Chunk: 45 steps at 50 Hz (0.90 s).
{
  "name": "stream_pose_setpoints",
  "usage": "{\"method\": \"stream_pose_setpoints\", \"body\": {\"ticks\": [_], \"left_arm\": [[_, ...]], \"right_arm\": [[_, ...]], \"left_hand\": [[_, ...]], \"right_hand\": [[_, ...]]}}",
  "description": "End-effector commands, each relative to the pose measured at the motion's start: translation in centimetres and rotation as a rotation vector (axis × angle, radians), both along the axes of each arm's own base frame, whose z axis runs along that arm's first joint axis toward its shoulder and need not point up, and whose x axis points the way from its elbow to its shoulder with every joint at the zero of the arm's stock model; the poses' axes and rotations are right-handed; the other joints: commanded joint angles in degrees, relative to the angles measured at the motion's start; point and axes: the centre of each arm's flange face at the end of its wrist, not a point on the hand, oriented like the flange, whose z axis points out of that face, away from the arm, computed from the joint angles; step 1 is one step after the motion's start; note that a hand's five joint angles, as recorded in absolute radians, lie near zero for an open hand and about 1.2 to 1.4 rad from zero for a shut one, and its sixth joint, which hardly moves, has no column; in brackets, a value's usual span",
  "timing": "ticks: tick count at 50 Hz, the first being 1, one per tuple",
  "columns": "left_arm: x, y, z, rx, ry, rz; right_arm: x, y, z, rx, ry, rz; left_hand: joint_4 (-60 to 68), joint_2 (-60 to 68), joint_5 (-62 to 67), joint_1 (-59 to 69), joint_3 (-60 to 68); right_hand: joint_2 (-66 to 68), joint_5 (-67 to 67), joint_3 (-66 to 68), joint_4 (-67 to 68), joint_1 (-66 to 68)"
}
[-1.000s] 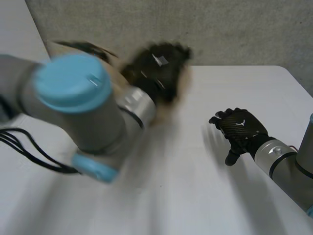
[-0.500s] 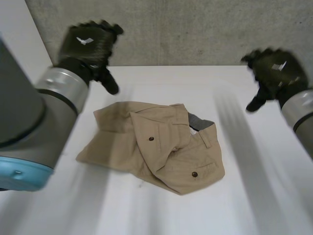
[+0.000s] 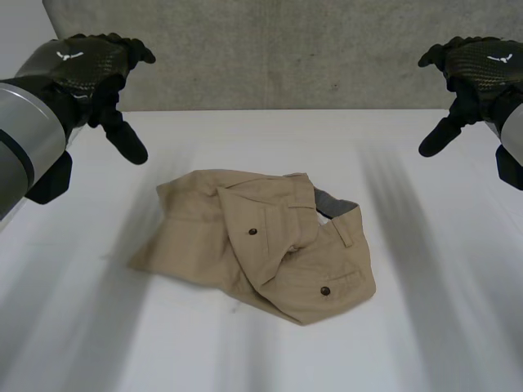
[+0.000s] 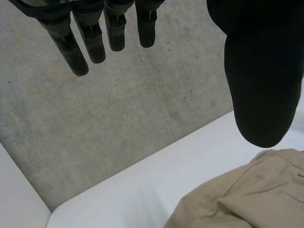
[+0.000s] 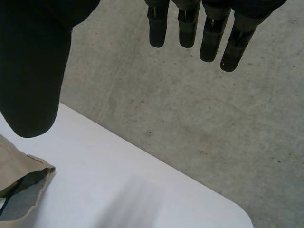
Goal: Fold the shorts.
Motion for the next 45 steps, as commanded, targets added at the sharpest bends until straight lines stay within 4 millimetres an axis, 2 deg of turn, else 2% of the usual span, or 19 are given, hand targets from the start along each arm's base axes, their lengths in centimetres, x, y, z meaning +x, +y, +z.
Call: {"method": "stream_pose_setpoints", "body": {"ticks": [1,8,9,10,12,15,16,20,23,25,27,28,31,32,34,39,42,43,45], "left_arm": [[-0.2,0.5,-1.9,0.052,-0.036,-0.016],[-0.3,1.6,-8.3,0.215,-0.187,-0.057],[-0.5,1.6,-9.2,0.232,-0.198,-0.064],[-0.9,1.7,-11.1,0.261,-0.216,-0.080],[-1.4,2.0,-12.7,0.277,-0.229,-0.096],[-1.7,2.1,-15.3,0.291,-0.241,-0.109],[-1.8,2.1,-15.9,0.291,-0.244,-0.110],[-2.0,1.7,-18.7,0.306,-0.258,-0.109],[-2.2,1.3,-20.4,0.322,-0.270,-0.105],[-2.3,1.0,-21.3,0.333,-0.275,-0.104],[-2.5,0.7,-21.7,0.330,-0.275,-0.105],[-2.5,0.6,-21.9,0.327,-0.273,-0.103],[-2.8,0.1,-22.6,0.308,-0.284,-0.109],[-2.8,0.0,-22.9,0.303,-0.297,-0.112],[-3.0,-0.1,-23.3,0.272,-0.343,-0.129],[-3.4,-1.2,-22.5,0.152,-0.370,-0.108],[-3.3,-1.6,-21.0,0.092,-0.353,-0.069],[-3.2,-1.6,-19.2,0.043,-0.328,-0.042],[-3.0,-1.4,-17.1,-0.008,-0.297,-0.026]], "right_arm": [[1.8,0.1,-2.7,0.043,0.131,0.185],[3.3,1.7,-8.2,0.045,0.469,0.440],[3.5,1.9,-8.7,0.042,0.495,0.464],[3.8,2.3,-9.4,0.041,0.528,0.491],[4.7,3.4,-11.1,0.023,0.611,0.571],[5.2,3.7,-12.9,0.035,0.668,0.617],[5.4,3.6,-14.2,0.054,0.690,0.637],[5.8,2.8,-16.8,0.073,0.699,0.642],[6.0,2.1,-17.7,0.052,0.700,0.612],[6.0,1.5,-18.5,0.039,0.703,0.567],[5.9,1.2,-18.7,0.036,0.705,0.538],[5.9,1.0,-18.7,0.036,0.706,0.516],[5.9,1.1,-18.6,0.038,0.702,0.508],[5.9,1.1,-18.4,0.040,0.697,0.500],[5.9,1.1,-18.2,0.041,0.690,0.491],[5.6,1.2,-16.2,0.018,0.660,0.458],[5.0,1.6,-15.0,0.047,0.647,0.444],[4.9,1.8,-14.6,0.059,0.643,0.442],[4.5,2.5,-13.4,0.107,0.618,0.444]], "left_hand": [[-1.5,-1.2,-1.7,-1.0,-2.0],[-0.6,-0.4,-0.8,-0.2,-1.1],[-0.5,-0.2,-0.6,0.0,-1.0],[0.5,0.8,0.4,1.0,0.1],[1.2,1.5,1.0,1.7,0.7],[1.5,1.8,1.4,2.0,1.1],[1.9,2.2,1.7,2.3,1.4],[3.6,3.8,3.4,4.0,3.1],[5.4,5.7,5.2,5.9,4.9],[6.4,6.7,6.2,6.9,5.9],[8.4,8.7,8.3,8.9,8.0],[9.6,9.9,9.4,10.1,9.1],[12.1,12.4,12.0,12.6,11.7],[14.0,14.3,13.8,14.4,13.5],[25.2,25.5,25.1,25.7,24.7],[67.6,67.9,67.4,68.0,67.1],[67.6,67.9,67.5,68.1,67.2],[67.6,67.9,67.5,68.1,67.2],[67.6,67.9,67.5,68.1,67.2]], "right_hand": [[-3.0,-4.1,-2.2,-3.8,-1.8],[-3.0,-4.1,-2.2,-3.8,-1.8],[-3.0,-4.1,-2.2,-3.8,-1.8],[-3.0,-4.1,-2.2,-3.8,-1.8],[-3.0,-4.1,-2.2,-3.8,-1.8],[-3.0,-4.1,-2.2,-3.8,-1.8],[-3.0,-4.1,-2.2,-3.8,-1.8],[-3.0,-4.1,-2.2,-3.8,-1.8],[-3.0,-4.1,-2.2,-3.8,-1.8],[3.6,2.5,4.4,2.8,4.9],[11.5,10.4,12.3,10.7,12.7],[23.1,21.9,23.8,22.3,24.3],[43.0,41.8,43.7,42.2,44.2],[57.2,56.0,57.9,56.4,58.4],[67.0,65.8,67.7,66.2,68.2],[67.0,65.9,67.8,66.2,68.2],[67.0,65.9,67.8,66.2,68.2],[67.0,65.9,67.8,66.2,68.2],[67.0,65.9,67.8,66.2,68.2]]}}
